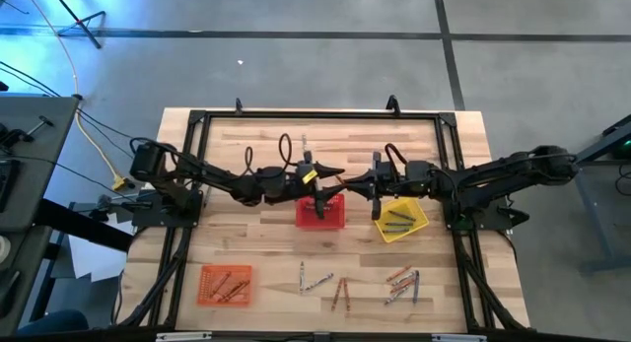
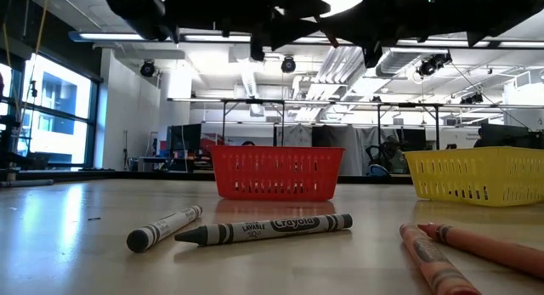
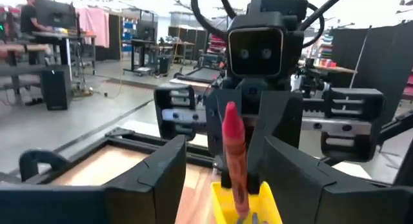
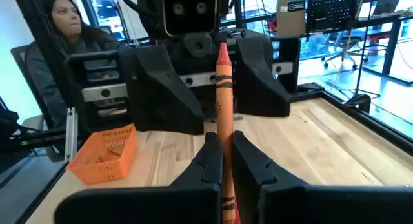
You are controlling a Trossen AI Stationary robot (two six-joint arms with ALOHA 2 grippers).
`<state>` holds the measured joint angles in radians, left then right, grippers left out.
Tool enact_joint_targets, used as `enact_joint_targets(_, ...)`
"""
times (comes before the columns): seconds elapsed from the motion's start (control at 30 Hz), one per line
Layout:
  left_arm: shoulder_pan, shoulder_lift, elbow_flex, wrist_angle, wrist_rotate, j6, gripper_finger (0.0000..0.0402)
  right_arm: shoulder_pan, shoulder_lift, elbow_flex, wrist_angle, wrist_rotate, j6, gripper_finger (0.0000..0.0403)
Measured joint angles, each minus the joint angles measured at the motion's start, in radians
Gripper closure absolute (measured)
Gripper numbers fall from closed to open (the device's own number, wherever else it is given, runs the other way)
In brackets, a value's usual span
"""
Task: Sort crayons
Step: Put the orange crayon into the orange bin
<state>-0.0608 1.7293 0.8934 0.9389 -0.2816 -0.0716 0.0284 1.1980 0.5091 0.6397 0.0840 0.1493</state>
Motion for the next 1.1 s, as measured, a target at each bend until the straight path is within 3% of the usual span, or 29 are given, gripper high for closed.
enact_joint_targets(0.23, 0.0, 0.012, 0.035, -0.018, 0.012, 0.134, 0.0226, 0.0, 0.0, 0.0, -0.007, 0.002, 0.0, 0.0402)
enact_joint_targets(0.57, 0.005, 0.01, 0.035, -0.075, 0.018, 0.083, 0.0389, 0.0, 0.0, 0.0, -0.02, -0.001, -0.004, 0.0402)
enact_joint_targets(0.8, 0.006, 0.006, 0.034, -0.083, 0.022, 0.086, 0.0396, 0.0, 0.0, 0.0, -0.026, 0.001, 0.0, 0.0392)
enact_joint_targets(0.97, 0.006, 0.007, 0.034, -0.089, 0.025, 0.09, 0.0398, -0.002, -0.025, 0.002, -0.09, -0.003, -0.02, 0.034)
enact_joint_targets(1.1, 0.006, -0.031, 0.033, -0.157, -0.043, 0.128, 0.0398, -0.002, -0.101, 0.002, -0.248, -0.002, -0.024, 0.0294)
